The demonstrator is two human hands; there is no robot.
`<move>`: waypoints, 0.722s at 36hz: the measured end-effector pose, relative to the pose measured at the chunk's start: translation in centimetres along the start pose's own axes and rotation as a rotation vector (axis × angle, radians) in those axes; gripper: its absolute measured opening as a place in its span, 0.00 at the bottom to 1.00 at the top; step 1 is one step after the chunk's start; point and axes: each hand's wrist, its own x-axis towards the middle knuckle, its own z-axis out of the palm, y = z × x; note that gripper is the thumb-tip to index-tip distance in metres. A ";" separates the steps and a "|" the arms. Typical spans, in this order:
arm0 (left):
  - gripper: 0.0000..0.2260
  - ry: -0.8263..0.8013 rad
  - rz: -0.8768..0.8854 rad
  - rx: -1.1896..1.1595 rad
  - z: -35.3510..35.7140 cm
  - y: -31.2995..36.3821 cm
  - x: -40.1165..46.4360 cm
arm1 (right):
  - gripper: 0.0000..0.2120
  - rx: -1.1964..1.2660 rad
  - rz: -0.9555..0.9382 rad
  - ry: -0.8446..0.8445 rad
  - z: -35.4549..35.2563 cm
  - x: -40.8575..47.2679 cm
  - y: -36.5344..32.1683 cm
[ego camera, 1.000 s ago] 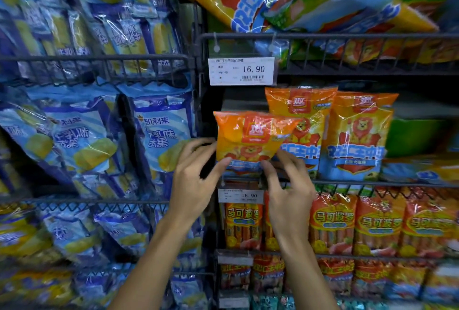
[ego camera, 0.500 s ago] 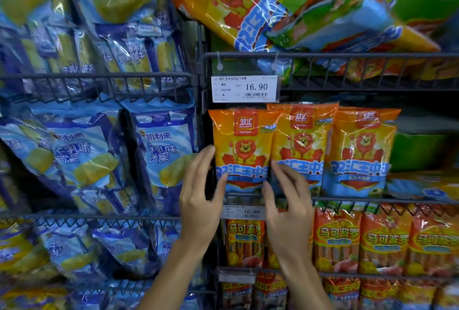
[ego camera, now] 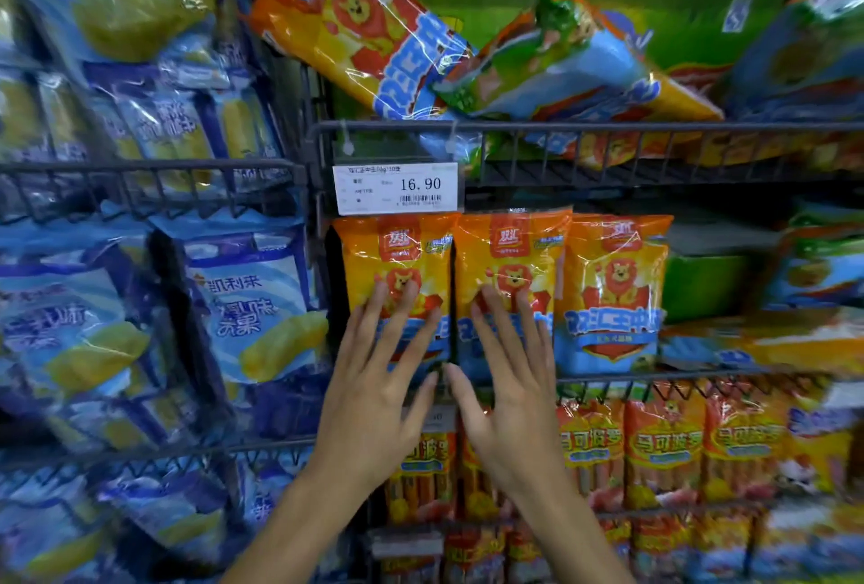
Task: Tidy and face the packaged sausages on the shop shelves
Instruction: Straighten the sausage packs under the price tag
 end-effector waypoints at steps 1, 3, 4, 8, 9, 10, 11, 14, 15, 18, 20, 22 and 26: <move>0.29 -0.014 -0.007 0.015 0.2 0.1 0.1 | 0.32 -0.021 -0.011 -0.018 0.0 0.0 0.2; 0.30 -0.034 -0.020 0.025 0.4 0.2 0.3 | 0.33 -0.052 -0.026 -0.044 -0.1 0.0 0.5; 0.30 -0.045 -0.024 0.025 0.4 0.3 0.3 | 0.33 -0.058 -0.028 -0.054 -0.1 0.0 0.6; 0.30 -0.083 -0.013 0.025 0.0 0.5 0.4 | 0.33 -0.056 -0.037 -0.117 -0.6 0.3 0.4; 0.31 -0.090 -0.010 0.019 -0.1 0.5 0.4 | 0.33 -0.042 -0.039 -0.137 -0.9 0.3 0.4; 0.31 -0.094 -0.007 0.006 -0.2 0.4 0.3 | 0.32 -0.031 -0.042 -0.153 -1.3 0.2 0.5; 0.30 -0.095 -0.003 -0.013 -0.2 0.3 0.2 | 0.31 -0.025 -0.046 -0.162 -1.8 0.1 0.6; 0.25 -0.048 -0.015 -0.118 -0.4 0.4 0.1 | 0.29 0.012 -0.004 -0.188 -3.8 -1.0 1.3; 0.23 -0.025 -0.026 -0.158 -0.3 0.7 0.2 | 0.29 0.022 0.023 -0.187 -4.7 -1.6 1.8; 0.19 0.015 -0.014 -0.269 0.0 3.3 0.9 | 0.28 0.006 0.101 -0.143 -7.9 -3.9 3.8; 0.18 0.020 0.022 -0.341 0.3 6.0 1.6 | 0.27 0.000 0.152 -0.094 -10.4 -5.1 5.8; 0.18 -0.006 0.039 -0.418 0.7 9.1 2.2 | 0.25 -0.011 0.199 -0.050 -12.8 -6.2 8.0; 0.20 -0.122 -0.006 -0.542 1.9 14.7 3.7 | 0.23 0.105 0.324 -0.014 -16.9 -7.2 11.9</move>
